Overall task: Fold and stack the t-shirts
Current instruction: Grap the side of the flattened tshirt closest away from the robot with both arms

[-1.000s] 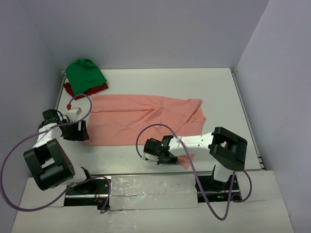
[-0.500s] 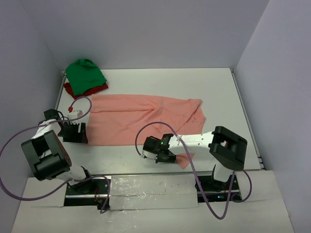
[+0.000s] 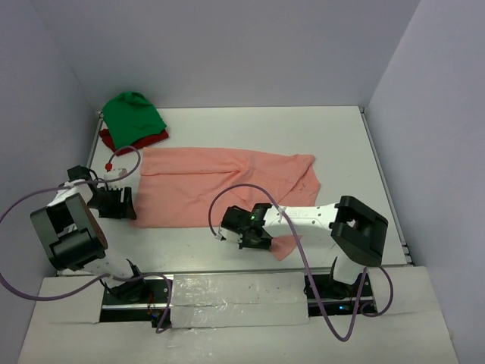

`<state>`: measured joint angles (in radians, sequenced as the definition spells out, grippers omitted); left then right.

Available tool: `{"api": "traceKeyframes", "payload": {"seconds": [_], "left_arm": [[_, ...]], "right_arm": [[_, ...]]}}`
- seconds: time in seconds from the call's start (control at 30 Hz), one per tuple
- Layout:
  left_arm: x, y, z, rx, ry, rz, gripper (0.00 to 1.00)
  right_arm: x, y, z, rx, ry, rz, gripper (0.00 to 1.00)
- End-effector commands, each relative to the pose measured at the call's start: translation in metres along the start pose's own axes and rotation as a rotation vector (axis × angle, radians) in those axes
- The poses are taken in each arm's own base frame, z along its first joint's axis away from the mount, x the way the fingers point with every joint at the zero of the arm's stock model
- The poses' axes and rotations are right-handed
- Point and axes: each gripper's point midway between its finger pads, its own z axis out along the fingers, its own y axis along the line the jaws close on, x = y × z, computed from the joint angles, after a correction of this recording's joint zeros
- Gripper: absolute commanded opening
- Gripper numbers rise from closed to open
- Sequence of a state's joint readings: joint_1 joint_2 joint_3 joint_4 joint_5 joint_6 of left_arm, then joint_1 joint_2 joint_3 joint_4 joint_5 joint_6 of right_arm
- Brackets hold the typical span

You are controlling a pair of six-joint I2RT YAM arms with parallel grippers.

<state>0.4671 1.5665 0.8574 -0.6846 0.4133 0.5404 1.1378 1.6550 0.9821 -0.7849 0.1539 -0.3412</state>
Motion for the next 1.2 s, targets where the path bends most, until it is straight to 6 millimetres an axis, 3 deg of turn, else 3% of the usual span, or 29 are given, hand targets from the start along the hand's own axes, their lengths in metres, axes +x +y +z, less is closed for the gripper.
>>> {"api": "traceKeyframes", "payload": {"seconds": [0.0,0.3,0.5,0.73,0.9,1.17], "left_arm": [[0.010,-0.013,0.012,0.097,0.041,0.017,0.71],[0.023,-0.032,0.018,0.212,0.088,0.048,0.54],[0.043,-0.041,0.018,0.256,0.162,0.068,0.65],[0.052,-0.034,0.011,0.168,0.181,0.066,0.66],[0.056,-0.018,0.004,0.044,0.186,0.049,0.66],[0.068,-0.018,-0.003,0.017,0.225,0.028,0.65]], "right_arm": [[-0.013,-0.013,-0.022,0.032,-0.066,0.014,0.00],[-0.012,-0.016,-0.028,0.042,-0.067,0.023,0.00],[-0.012,-0.017,-0.029,0.047,-0.064,0.023,0.00],[-0.012,-0.019,-0.030,0.053,-0.062,0.023,0.00],[-0.012,-0.018,-0.031,0.052,-0.070,0.026,0.00],[-0.011,-0.020,-0.032,0.058,-0.084,0.023,0.00]]}}
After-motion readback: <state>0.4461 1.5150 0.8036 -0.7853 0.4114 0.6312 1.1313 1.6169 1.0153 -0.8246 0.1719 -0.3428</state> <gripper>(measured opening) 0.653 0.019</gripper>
